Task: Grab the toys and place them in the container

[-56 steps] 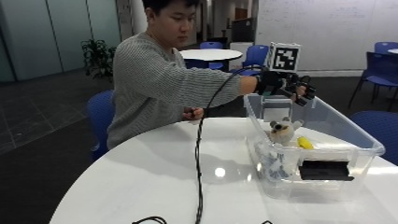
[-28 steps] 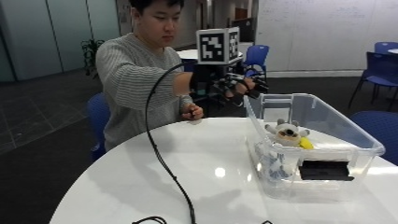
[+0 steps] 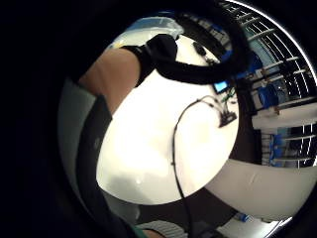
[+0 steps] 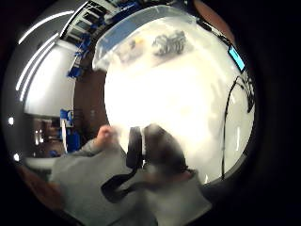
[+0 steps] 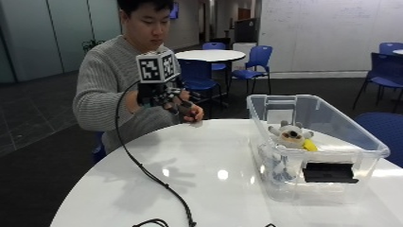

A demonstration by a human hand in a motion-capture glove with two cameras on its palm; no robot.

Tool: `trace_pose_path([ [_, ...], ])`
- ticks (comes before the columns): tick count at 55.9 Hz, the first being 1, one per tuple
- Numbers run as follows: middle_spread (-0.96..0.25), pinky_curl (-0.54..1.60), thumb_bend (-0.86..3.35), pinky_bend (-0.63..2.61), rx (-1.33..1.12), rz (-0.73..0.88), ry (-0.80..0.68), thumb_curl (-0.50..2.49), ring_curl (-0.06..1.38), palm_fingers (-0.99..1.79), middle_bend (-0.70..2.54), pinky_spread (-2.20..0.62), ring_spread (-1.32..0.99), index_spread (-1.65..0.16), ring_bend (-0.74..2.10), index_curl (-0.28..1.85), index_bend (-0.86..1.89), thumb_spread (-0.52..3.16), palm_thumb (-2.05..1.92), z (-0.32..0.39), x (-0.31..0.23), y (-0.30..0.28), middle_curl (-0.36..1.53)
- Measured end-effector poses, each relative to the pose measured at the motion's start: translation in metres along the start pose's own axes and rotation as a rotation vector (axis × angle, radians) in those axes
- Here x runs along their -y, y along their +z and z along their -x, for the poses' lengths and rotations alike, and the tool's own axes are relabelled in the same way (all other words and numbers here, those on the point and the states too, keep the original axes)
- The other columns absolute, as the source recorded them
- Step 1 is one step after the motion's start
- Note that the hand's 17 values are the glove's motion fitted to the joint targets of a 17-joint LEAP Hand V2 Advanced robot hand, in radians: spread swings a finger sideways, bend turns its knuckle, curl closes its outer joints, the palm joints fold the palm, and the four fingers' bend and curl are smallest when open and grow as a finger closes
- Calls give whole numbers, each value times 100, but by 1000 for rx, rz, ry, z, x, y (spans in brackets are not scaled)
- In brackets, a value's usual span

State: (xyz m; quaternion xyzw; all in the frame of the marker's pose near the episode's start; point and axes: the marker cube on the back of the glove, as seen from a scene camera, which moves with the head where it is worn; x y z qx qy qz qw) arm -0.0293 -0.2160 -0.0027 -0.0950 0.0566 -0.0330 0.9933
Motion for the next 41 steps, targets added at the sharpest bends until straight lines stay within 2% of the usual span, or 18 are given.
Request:
trace_pose_path([
  [9, -18, 32, -3, 100, 48, -17, 57, 28, 36, -4, 18, 6, -12, -38, 38, 30, 17, 128, -3, 48, -108, 51, 36],
  [15, -17, 32, -3, 99, 71, -15, 102, 27, 36, -2, 19, 6, -12, -38, 37, 31, 18, 129, -3, 74, -153, 83, 36],
  [23, -17, 32, -2, 97, 20, 22, 111, 27, 36, -1, 19, 5, -11, -38, 36, 32, 18, 131, -3, 77, -171, 97, 36],
  [41, -17, 31, -2, 94, 56, 6, 68, 26, 35, -1, 19, 5, -11, -38, 35, 35, 18, 134, -2, 88, -167, 111, 36],
])
